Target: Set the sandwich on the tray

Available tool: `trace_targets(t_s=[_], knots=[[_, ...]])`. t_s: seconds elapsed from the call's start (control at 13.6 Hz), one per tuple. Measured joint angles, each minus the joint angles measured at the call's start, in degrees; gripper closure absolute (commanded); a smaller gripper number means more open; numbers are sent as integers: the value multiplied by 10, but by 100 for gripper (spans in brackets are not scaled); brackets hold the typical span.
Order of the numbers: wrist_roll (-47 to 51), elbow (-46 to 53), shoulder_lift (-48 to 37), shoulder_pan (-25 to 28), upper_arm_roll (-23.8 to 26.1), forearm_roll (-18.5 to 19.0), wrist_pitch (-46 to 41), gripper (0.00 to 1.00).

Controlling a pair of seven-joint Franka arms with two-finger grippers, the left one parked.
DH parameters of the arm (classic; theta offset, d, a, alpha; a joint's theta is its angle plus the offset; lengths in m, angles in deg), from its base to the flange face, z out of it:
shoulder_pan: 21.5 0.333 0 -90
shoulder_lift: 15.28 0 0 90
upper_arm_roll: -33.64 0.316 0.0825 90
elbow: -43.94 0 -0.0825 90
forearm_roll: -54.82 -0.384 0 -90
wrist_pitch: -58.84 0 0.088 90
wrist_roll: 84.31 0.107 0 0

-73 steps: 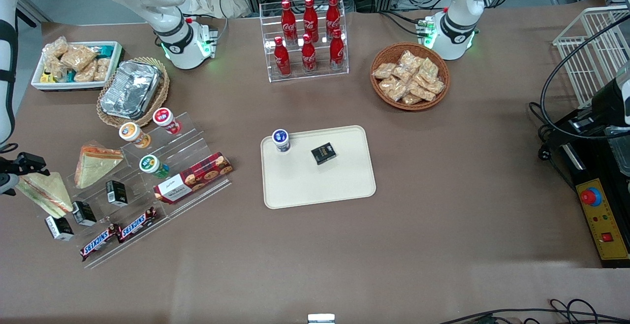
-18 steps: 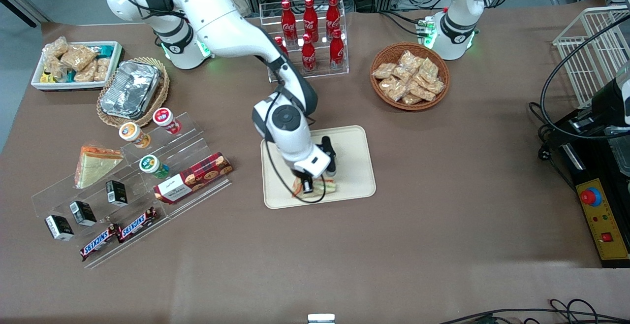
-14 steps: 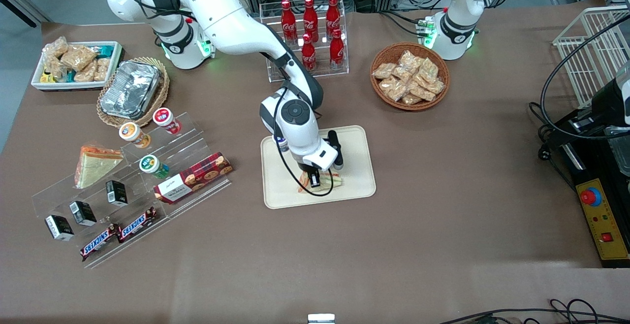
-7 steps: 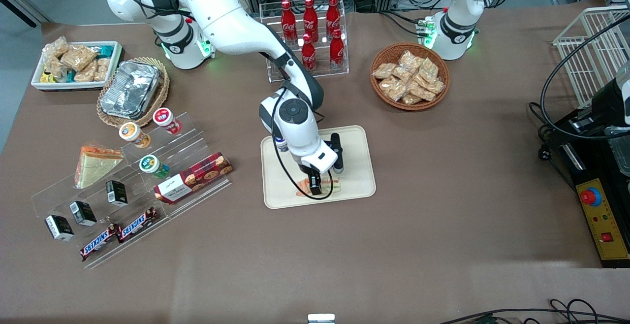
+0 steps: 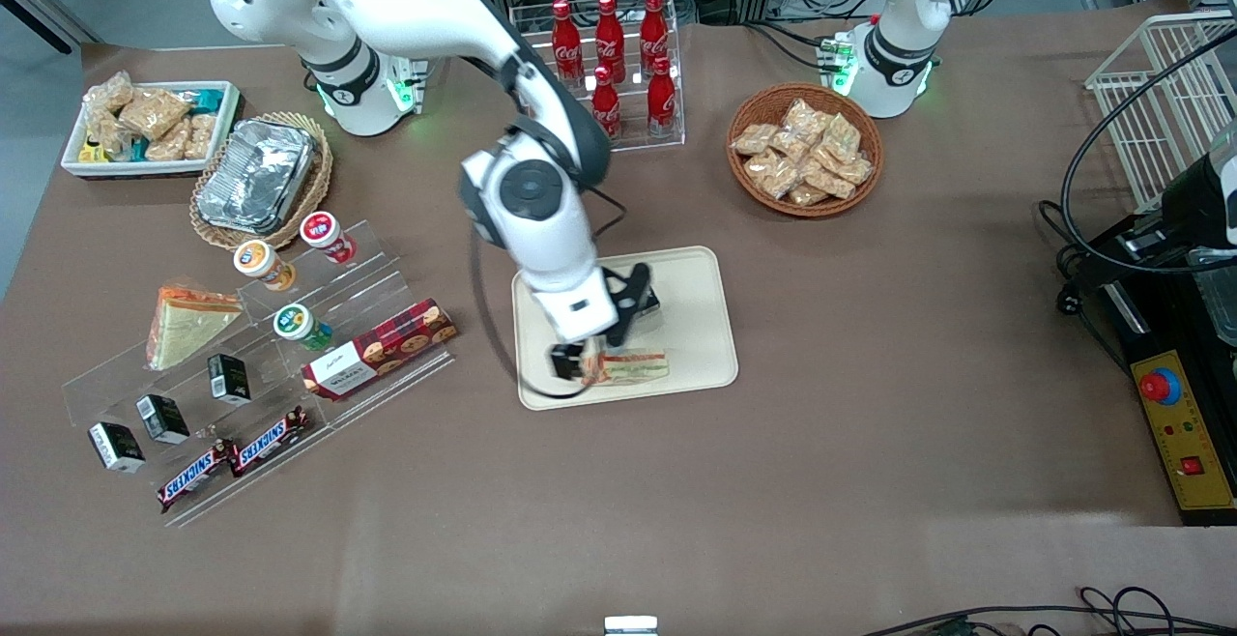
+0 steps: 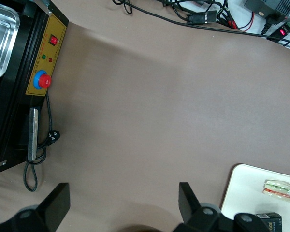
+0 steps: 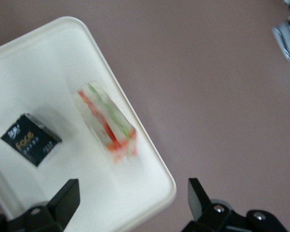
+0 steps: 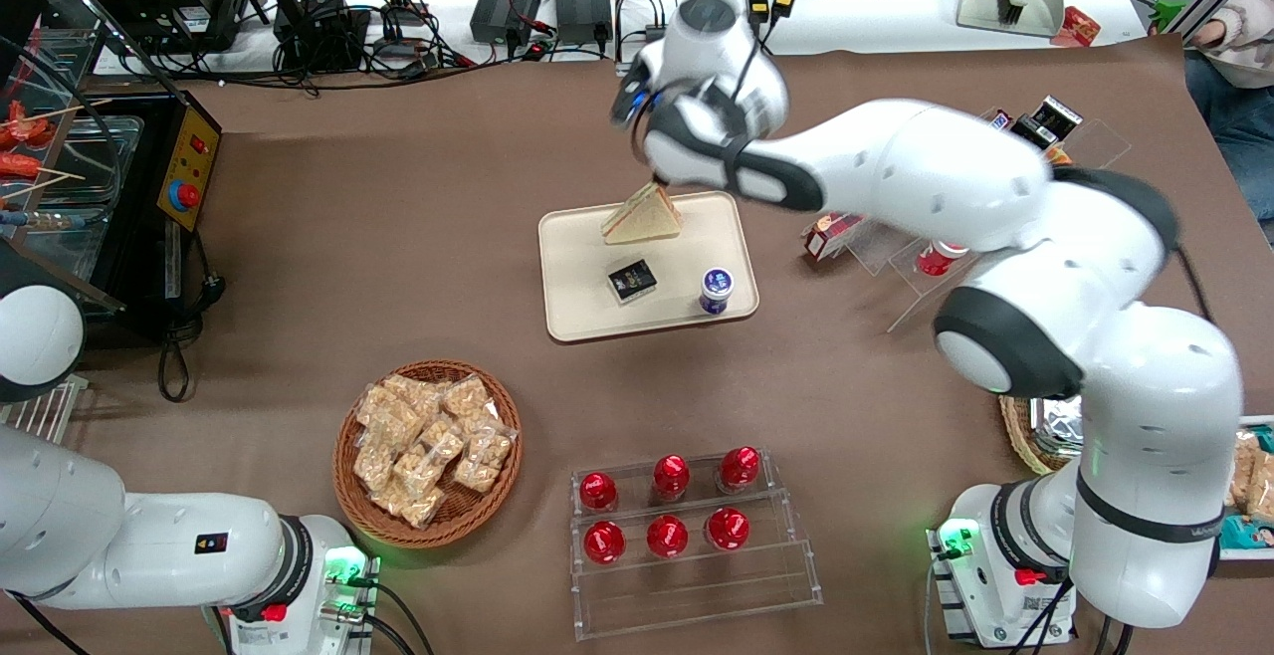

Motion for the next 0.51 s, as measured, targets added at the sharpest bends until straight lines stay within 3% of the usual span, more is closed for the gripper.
trace_targets(t_s=[0.22, 0.51], knots=[[15, -1, -59, -3, -83, 5, -102, 1], [15, -1, -118, -11, -176, 46, -179, 0]])
